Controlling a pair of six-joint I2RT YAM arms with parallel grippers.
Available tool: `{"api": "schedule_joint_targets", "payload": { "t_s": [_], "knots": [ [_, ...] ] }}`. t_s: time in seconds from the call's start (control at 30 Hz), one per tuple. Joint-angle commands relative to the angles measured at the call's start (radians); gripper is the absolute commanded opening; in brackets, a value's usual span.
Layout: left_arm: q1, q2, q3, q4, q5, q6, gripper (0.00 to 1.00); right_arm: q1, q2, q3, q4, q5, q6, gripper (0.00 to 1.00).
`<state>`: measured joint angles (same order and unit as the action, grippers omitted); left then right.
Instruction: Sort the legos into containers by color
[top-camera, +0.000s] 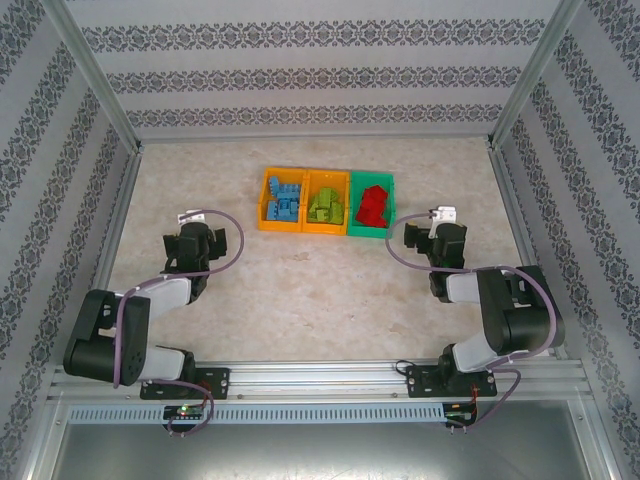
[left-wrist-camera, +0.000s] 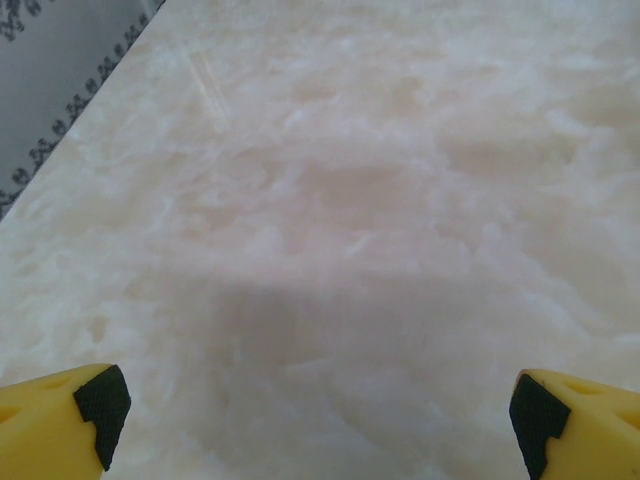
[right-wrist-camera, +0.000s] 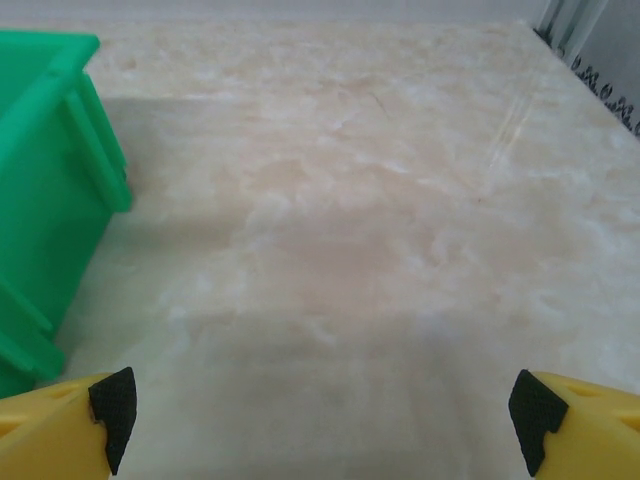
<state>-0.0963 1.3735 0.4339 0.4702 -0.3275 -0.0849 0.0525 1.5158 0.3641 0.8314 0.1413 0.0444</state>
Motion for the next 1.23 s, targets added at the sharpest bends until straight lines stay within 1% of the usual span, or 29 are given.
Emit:
{"api": "schedule_joint_targets", "payload": {
  "t_s": [0.0,0.03,0.1,0.13,0.17,0.23,0.27,1.2],
  "knots": [
    [0.027,0.042,0.003,0.193,0.099,0.056,1.00,-0.013,-0.002,0.012,0.091,-0.031,-0.016,0.98],
    [0.031,0.073,-0.005,0.237,0.108,0.066,1.00,-0.013,-0.015,0.019,0.053,-0.034,-0.018,0.98],
    [0.036,0.135,-0.027,0.337,0.121,0.066,1.00,-0.013,-0.002,0.013,0.087,-0.034,-0.017,0.98],
    [0.042,0.158,-0.032,0.372,0.134,0.066,0.99,-0.013,-0.007,0.015,0.073,-0.034,-0.018,0.98],
    [0.050,0.168,-0.033,0.371,0.144,0.058,1.00,-0.013,-0.009,0.018,0.060,-0.034,-0.018,0.98],
    [0.066,0.192,-0.048,0.424,0.158,0.047,1.00,-0.013,-0.006,0.015,0.075,-0.035,-0.018,0.98],
    [0.067,0.184,-0.042,0.395,0.162,0.043,0.99,-0.013,-0.008,0.016,0.067,-0.035,-0.019,0.98],
    [0.073,0.186,-0.041,0.402,0.171,0.043,1.00,-0.014,-0.009,0.018,0.066,-0.043,-0.020,0.98]
  ]
}}
